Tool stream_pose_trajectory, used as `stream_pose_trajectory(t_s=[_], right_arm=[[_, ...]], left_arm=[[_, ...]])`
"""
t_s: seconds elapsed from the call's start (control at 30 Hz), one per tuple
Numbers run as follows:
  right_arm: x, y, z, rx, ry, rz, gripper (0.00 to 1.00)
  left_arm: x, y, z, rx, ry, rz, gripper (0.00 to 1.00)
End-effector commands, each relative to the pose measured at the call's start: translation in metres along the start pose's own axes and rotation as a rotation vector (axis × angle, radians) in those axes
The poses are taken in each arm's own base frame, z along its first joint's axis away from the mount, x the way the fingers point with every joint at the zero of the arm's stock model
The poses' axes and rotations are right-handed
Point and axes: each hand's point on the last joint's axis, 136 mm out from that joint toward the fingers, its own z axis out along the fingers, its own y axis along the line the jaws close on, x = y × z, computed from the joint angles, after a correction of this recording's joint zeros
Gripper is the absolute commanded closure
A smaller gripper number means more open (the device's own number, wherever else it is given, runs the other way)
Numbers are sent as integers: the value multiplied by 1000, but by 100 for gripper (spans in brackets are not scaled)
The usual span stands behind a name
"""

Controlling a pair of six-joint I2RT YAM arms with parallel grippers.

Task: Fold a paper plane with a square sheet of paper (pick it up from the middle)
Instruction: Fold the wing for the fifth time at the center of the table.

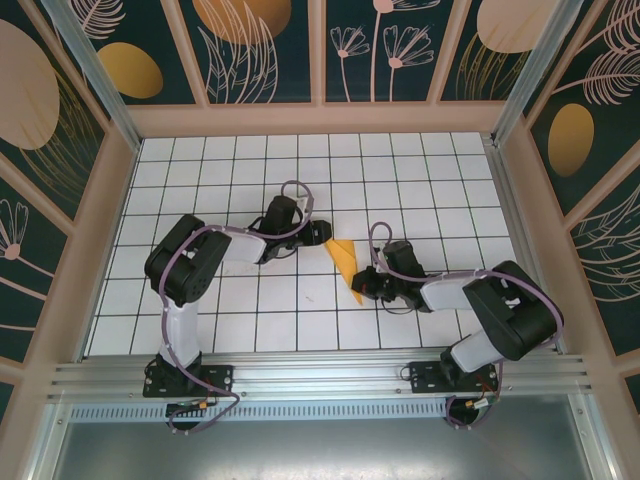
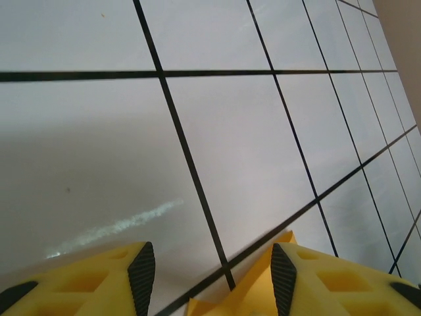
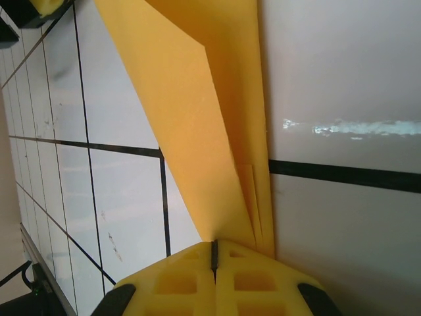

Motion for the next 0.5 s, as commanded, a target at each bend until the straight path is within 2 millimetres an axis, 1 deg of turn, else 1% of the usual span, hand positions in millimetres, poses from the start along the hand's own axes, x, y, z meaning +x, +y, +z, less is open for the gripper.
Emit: stream_pose_trajectory(t_s=[0.0, 0.1, 0.2, 0.27, 0.33, 0.37, 0.47], right_arm=[[59, -73, -9, 262, 148, 131, 97], [61, -74, -10, 258, 145, 134, 97], [61, -74, -10, 261, 145, 133, 97], [60, -74, -12, 264, 140, 132, 97], [59, -73, -12, 261, 139, 134, 97], [58, -70, -12, 257, 136, 131, 97], [52, -65, -13, 249, 122, 121, 97]], left_arm=[[-10, 19, 4, -35, -10, 17, 47], [-19, 24, 3, -22, -15, 4, 47], [-36, 26, -5, -21, -51, 12, 46], [-48, 22, -9, -4, -63, 5, 46], [-57, 11, -17, 24, -80, 9, 46], [-60, 2, -22, 49, -83, 11, 46], [-59, -18, -36, 122, -75, -9, 51]])
